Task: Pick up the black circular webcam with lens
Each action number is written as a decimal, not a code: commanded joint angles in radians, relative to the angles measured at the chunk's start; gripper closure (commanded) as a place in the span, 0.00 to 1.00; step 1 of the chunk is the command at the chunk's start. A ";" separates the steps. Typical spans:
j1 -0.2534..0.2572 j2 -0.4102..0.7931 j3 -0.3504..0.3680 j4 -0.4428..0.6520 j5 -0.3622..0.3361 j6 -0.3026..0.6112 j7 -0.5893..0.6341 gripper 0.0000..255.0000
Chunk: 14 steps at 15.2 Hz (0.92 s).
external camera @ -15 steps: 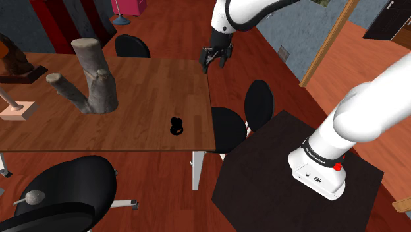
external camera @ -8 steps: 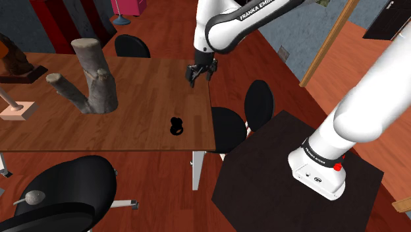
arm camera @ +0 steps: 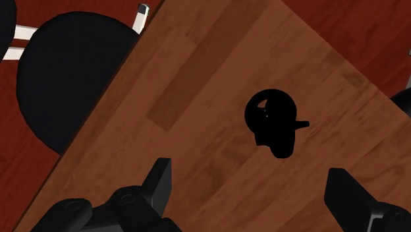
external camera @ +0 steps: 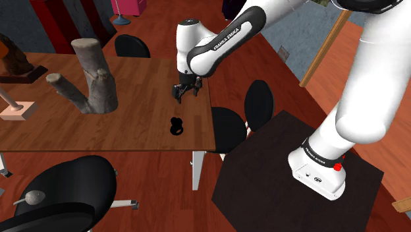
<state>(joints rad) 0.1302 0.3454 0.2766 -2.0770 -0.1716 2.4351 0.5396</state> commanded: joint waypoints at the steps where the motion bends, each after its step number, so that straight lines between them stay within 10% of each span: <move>1: 0.020 0.081 -0.013 0.056 -0.029 0.009 0.026 0.00; 14: 0.130 0.472 -0.078 0.374 -0.101 0.023 0.106 0.00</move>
<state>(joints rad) 0.2576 0.8069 0.2013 -1.7069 -0.2706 2.4514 0.6431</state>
